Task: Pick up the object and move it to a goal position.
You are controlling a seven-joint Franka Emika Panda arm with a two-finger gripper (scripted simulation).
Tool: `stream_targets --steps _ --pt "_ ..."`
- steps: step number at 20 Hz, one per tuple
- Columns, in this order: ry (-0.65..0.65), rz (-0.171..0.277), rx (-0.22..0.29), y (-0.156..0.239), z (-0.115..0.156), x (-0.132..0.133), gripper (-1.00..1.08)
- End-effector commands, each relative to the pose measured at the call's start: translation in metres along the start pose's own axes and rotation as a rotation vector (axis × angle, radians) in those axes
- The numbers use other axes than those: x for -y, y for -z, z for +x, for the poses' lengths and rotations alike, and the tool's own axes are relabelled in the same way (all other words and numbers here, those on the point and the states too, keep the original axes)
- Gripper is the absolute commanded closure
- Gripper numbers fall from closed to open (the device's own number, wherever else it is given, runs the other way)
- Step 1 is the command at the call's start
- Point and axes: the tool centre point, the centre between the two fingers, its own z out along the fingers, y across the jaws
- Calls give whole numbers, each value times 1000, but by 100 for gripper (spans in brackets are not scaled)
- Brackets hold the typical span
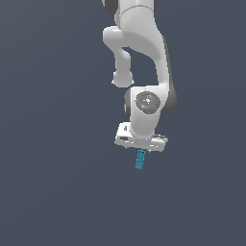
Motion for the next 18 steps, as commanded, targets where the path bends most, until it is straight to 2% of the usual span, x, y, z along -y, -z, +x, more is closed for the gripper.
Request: stream_targets --steps 1,8,18 --pt "-32 1 -6 -8 5 8 -92" --pt "-80 2 -14 -20 11 19 -92" --pt "-81 2 -13 -34 11 20 -92"
